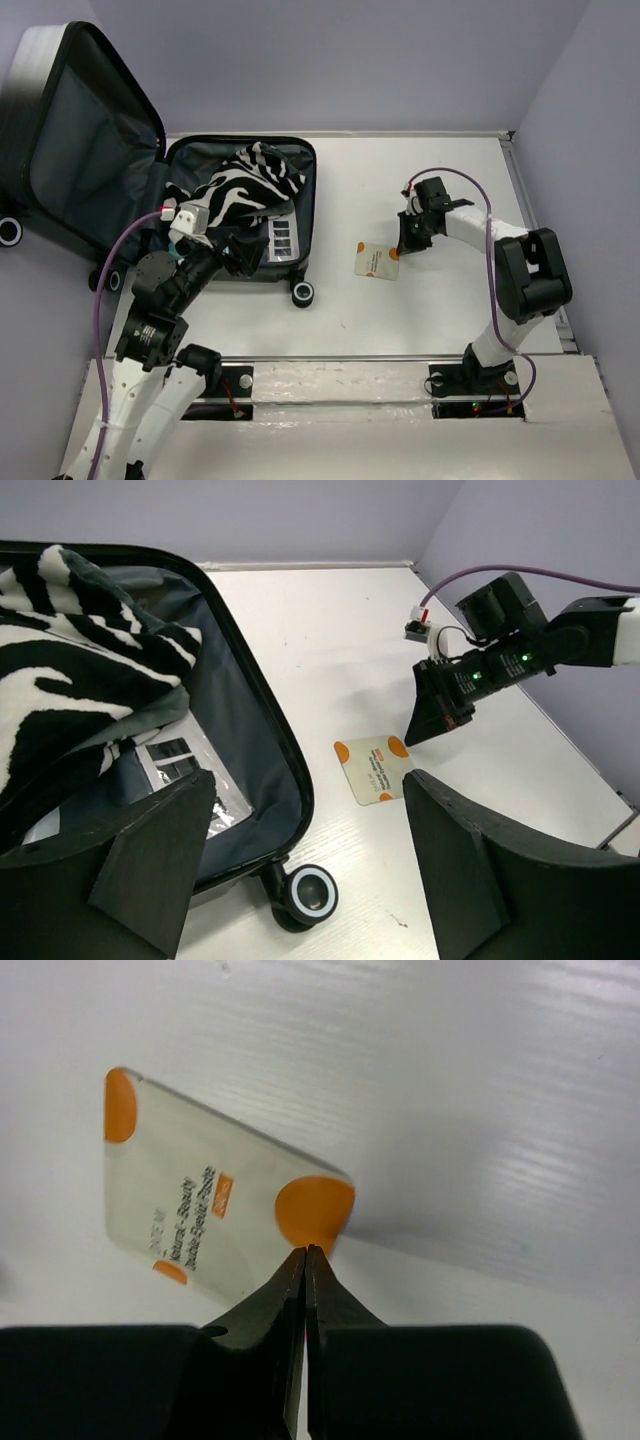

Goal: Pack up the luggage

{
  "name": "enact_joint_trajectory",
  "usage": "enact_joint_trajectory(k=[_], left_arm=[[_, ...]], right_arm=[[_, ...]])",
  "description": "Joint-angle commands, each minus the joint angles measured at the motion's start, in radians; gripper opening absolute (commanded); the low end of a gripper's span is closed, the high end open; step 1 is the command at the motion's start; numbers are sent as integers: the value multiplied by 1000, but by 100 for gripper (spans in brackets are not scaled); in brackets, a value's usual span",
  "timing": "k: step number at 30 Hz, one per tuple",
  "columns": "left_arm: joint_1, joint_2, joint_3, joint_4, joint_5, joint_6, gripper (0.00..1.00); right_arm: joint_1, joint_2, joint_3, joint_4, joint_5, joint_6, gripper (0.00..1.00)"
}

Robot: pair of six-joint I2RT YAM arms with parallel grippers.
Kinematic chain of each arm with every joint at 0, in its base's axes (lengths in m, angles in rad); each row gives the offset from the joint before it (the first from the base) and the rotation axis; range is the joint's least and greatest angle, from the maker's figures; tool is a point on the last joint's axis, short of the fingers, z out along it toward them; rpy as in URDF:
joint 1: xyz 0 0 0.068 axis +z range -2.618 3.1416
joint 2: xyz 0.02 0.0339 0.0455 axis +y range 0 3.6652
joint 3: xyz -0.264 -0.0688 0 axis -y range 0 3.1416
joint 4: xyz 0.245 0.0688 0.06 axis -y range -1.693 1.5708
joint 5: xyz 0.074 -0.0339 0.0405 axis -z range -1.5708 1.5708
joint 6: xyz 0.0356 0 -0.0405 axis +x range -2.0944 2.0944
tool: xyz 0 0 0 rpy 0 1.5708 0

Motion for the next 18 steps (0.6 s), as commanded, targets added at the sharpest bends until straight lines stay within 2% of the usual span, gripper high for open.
enact_joint_trajectory(k=[1,3,5,6,7,9,10,11,12,14,18], left_arm=[[-5,60,-27,73,142,-41,85],[-8,107,-24,99,215,-75,75],[-63,180,-27,127,257,-127,71],[-104,200,-27,130,198,-139,69],[-214,241,-26,131,141,-165,68],[-331,320,-15,139,-17,-196,67],[-435,350,-10,142,-71,-231,66],[-479,383,-6,153,-117,-248,65],[-512,448,-1,160,-201,-265,64],[-568,509,2,206,-246,-314,63],[-614,702,43,274,-372,-351,60]], right_arm=[[22,-136,-80,106,-82,29,7],[22,-165,-116,136,-82,40,7],[22,-194,-148,151,-72,46,7],[22,-199,-153,157,-69,45,7],[22,-196,-156,162,-64,43,7],[22,-168,-142,159,-34,43,24],[22,-159,-134,159,-24,46,36],[22,-153,-124,160,-17,54,56],[22,-139,-116,162,-3,57,65],[22,-119,-101,159,2,53,73],[22,-87,-72,160,34,54,73]])
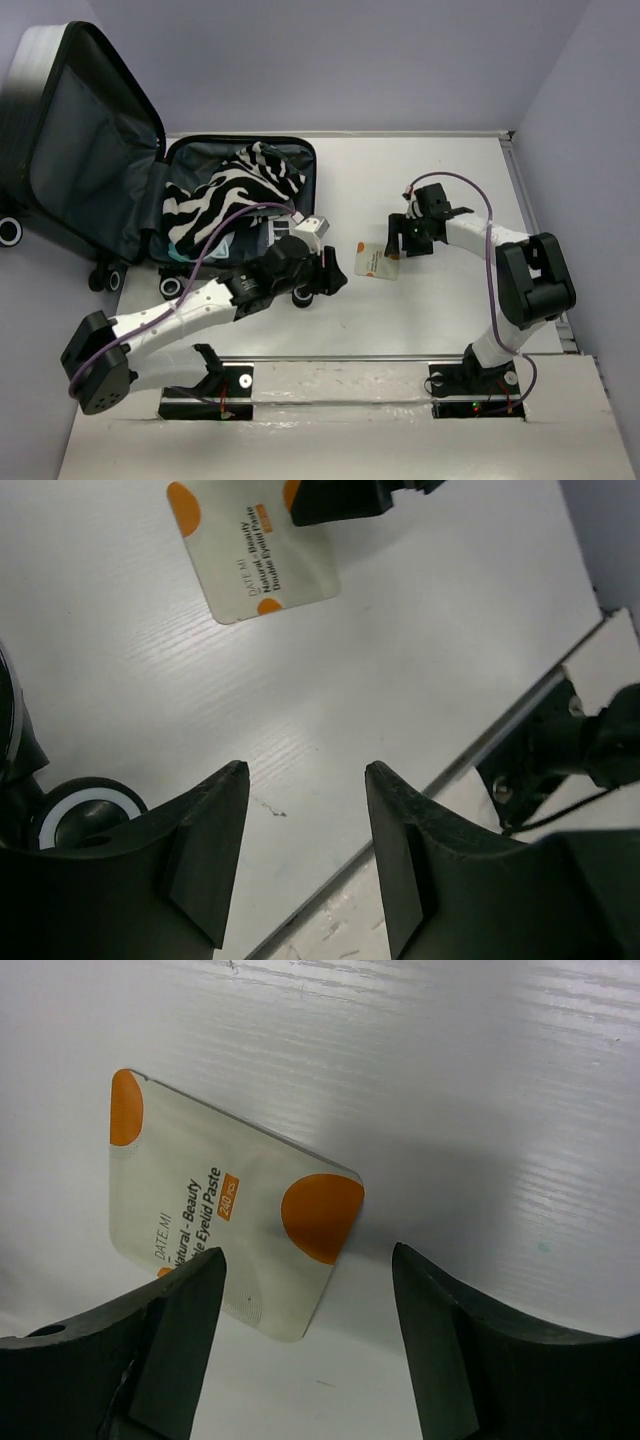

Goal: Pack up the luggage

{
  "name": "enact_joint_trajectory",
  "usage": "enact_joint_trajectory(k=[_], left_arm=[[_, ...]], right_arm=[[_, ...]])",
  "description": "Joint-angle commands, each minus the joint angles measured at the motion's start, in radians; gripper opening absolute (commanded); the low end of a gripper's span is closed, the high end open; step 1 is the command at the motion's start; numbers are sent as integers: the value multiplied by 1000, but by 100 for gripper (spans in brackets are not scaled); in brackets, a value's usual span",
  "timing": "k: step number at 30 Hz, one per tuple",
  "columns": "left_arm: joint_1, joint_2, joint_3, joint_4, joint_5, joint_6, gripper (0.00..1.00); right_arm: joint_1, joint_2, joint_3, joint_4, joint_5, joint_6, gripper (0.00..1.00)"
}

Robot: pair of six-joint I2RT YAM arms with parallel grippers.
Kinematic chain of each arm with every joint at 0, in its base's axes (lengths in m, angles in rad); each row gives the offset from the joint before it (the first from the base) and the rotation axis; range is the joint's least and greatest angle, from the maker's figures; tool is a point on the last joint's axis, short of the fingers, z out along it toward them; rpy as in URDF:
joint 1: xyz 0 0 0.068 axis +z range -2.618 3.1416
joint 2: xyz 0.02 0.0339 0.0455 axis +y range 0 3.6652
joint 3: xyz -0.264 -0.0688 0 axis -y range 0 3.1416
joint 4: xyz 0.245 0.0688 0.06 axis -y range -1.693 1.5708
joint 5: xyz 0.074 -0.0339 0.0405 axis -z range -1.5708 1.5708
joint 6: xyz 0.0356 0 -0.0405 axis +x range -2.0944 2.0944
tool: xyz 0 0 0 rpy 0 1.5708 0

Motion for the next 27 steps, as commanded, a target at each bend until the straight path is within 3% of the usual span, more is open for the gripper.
enact_joint_trajectory(k=[1,9,18,27], left_arm=[[-37,147,69,133,-199,-78,59],[-56,510,200,208,-284,-94,58],[-56,762,344,199,-367,-77,57],[-53,902,396,223,-324,-75,40]], right_arm=[[6,28,59,43,52,3,73],[6,35,8,105,11,27,67],[15,35,-43,154,-32,66,62],[15,38,-104,221,-103,90,59]])
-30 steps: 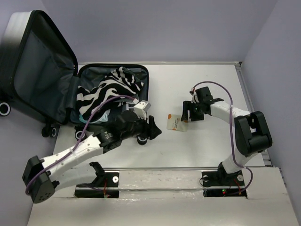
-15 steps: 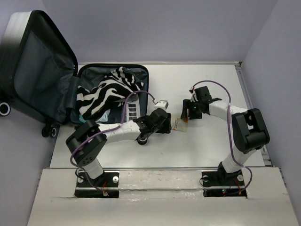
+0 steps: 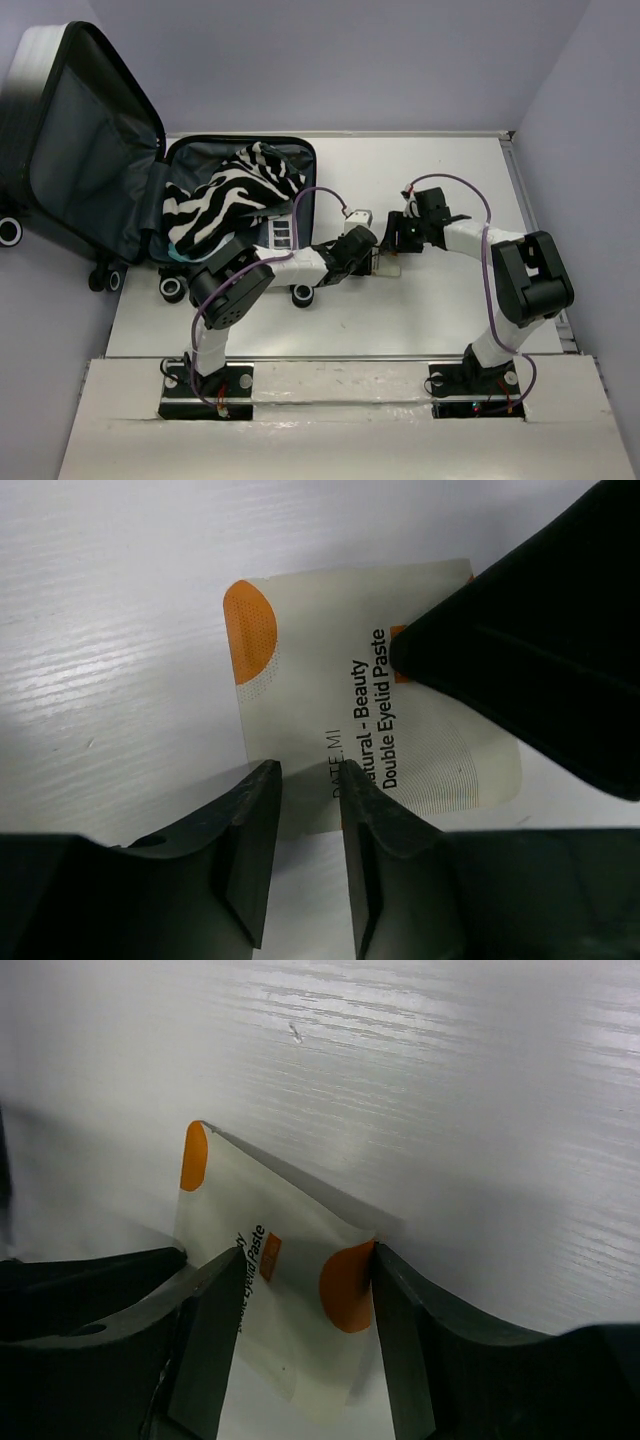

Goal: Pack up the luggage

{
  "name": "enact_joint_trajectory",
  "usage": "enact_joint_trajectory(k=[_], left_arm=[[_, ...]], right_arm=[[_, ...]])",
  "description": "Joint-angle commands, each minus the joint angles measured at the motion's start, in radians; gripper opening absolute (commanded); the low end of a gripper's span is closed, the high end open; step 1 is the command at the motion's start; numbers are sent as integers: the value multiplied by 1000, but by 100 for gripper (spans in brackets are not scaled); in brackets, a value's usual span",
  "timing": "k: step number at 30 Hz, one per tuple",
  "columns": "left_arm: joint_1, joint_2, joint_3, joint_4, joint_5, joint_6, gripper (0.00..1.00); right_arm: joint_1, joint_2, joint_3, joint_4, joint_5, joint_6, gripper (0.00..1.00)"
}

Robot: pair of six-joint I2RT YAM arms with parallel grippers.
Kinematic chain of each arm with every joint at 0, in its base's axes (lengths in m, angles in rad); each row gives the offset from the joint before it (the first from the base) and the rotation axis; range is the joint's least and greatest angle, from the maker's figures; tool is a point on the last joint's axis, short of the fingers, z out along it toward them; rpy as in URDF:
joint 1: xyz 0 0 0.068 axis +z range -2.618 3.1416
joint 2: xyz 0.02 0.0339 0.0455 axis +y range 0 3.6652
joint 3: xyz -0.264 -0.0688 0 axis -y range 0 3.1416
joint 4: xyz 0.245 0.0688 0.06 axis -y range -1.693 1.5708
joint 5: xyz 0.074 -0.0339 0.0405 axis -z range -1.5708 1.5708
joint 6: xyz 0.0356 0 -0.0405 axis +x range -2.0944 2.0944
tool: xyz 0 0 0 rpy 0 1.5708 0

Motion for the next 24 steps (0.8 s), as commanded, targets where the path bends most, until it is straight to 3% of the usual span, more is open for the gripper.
enact_joint_trajectory(k=[1,6,10,12,16,19,22,24], left_arm=[[-3,50,14,35,-13,0,37],[-1,66,-3,64,15,-9,29],[-3,47,-17,69,16,-12,25],[-3,26,-29,72,15,-12,23],[-3,-150,-96,96,19,-12,23],[-7,-360,-145,96,12,3,30],[-9,-599,-187,76,-17,32,50],[-9,-718,-201,29,-76,44,68]], right_arm=[[9,-4,-70,53,-80,32,59],[9,-12,-103,120,-148,66,52],[9,-31,-109,142,-126,90,28],[9,-59,-121,168,-105,113,8],[9,-232,-146,217,-76,146,7],[9,-367,-124,211,-83,167,7],[30,-429,-63,196,-112,188,7],[55,-449,-20,192,-117,208,7]])
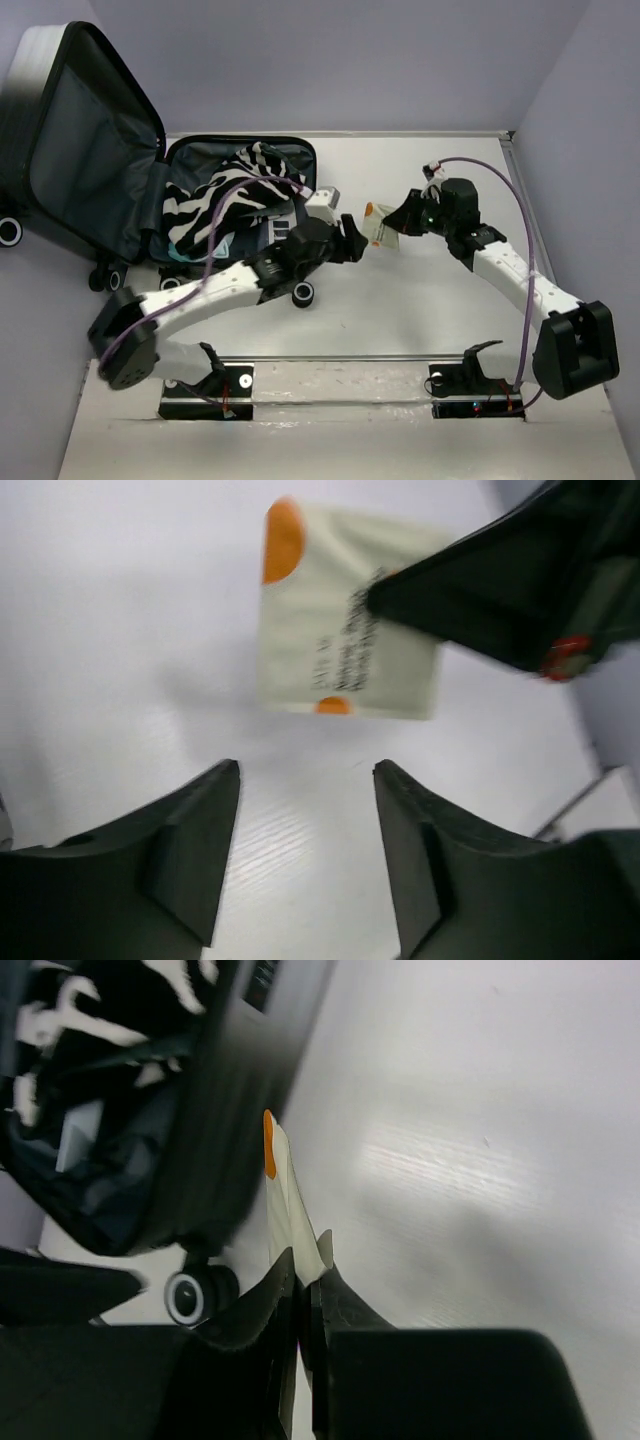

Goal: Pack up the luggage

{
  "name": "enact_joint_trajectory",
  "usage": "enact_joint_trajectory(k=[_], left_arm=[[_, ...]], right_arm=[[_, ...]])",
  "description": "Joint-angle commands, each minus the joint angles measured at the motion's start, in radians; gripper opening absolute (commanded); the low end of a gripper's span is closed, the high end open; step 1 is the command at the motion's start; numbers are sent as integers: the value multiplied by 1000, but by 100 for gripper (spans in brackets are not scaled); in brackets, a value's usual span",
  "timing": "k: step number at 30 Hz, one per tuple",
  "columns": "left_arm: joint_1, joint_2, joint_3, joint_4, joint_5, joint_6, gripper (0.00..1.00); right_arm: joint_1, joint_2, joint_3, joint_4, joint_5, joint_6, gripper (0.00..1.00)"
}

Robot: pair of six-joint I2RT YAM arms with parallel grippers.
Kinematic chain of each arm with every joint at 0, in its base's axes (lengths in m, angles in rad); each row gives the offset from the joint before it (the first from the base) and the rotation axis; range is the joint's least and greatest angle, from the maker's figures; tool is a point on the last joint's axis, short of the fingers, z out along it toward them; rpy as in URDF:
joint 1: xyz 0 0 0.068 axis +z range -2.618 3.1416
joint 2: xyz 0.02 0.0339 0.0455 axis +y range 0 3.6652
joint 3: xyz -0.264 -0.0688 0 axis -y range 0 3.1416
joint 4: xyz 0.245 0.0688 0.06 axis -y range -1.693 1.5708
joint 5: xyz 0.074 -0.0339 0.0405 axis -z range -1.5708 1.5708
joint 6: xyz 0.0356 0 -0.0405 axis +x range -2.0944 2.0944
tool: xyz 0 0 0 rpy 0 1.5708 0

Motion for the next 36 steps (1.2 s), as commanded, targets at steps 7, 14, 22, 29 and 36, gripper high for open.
enact_joint_trajectory(k=[7,14,22,29,36], left_arm=[[25,-683,10,-264,-354,74,83],[126,-800,217,-831,-714,-39,78],[158,-961,368,-1329,-955,-332,77],[150,-856,478,-1328,-1000,-324,77],[534,-450,546,-1137,-800,-53,87]], right_arm=[[289,167,423,106,34,103,7],[415,666,920,54,-11,197,80],[415,635,902,-72,28,38,97],[415,411,620,-20,87,-61,94],[385,292,438,-20,25,-154,97]])
